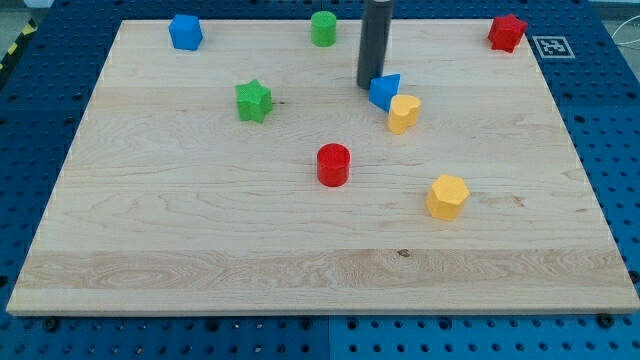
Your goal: Push the green star towards the center left
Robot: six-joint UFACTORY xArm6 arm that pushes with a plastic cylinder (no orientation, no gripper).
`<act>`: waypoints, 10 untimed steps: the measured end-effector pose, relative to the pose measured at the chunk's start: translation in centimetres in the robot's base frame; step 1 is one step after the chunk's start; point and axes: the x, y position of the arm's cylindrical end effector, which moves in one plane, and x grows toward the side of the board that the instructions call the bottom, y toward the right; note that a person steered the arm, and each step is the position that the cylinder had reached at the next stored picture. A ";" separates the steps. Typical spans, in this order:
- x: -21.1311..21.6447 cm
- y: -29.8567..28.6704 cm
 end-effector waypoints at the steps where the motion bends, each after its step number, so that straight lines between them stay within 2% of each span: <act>1: 1.5 -3.0; 2: 2.9 -6.8; 4: 3.0 -16.1; 8: 2.6 -20.1; 9: 0.4 -20.1; 10: 0.0 -20.6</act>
